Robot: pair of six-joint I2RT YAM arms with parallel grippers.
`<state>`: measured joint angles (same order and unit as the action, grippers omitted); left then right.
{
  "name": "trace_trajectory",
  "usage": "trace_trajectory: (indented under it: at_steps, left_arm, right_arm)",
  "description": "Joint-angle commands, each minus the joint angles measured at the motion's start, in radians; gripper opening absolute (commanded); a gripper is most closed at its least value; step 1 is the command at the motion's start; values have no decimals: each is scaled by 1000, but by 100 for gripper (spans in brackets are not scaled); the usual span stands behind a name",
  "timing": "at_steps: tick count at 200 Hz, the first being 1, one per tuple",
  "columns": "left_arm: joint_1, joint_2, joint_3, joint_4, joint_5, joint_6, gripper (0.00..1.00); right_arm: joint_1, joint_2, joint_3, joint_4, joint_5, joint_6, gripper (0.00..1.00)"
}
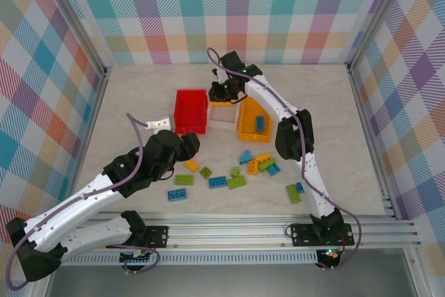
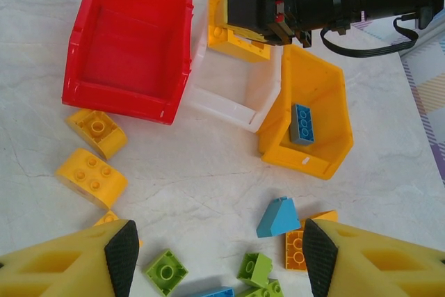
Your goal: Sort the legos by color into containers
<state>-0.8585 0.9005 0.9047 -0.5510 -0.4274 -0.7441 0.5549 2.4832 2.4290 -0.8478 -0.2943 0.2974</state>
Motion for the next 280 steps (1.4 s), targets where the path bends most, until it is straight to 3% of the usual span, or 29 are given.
trace_trajectory:
  at_steps: [1,58,142,204,255,280]
  left_arm:
    - [13,-16,-10,-7,9,-4,66]
    - [12,0,-3,3,23,3,66]
    - [12,-3,10,-38,24,3,66]
    - [13,12,9,-24,23,-10,66]
    - [13,8,9,-23,23,-21,65]
    - [13,6,10,-23,27,-23,65]
  right_arm:
    - [2,-92,6,-27,-50,-125,0]
    - [2,-84,57,-279,5,-522,0]
    - [7,-93,43,-303,67,-944,0]
    - [29,-55,11,-269,93,-1072,2]
    - [31,-43,-55,-216,141,-1078,4]
    - [31,-38,-68,-198,157,-1074,11]
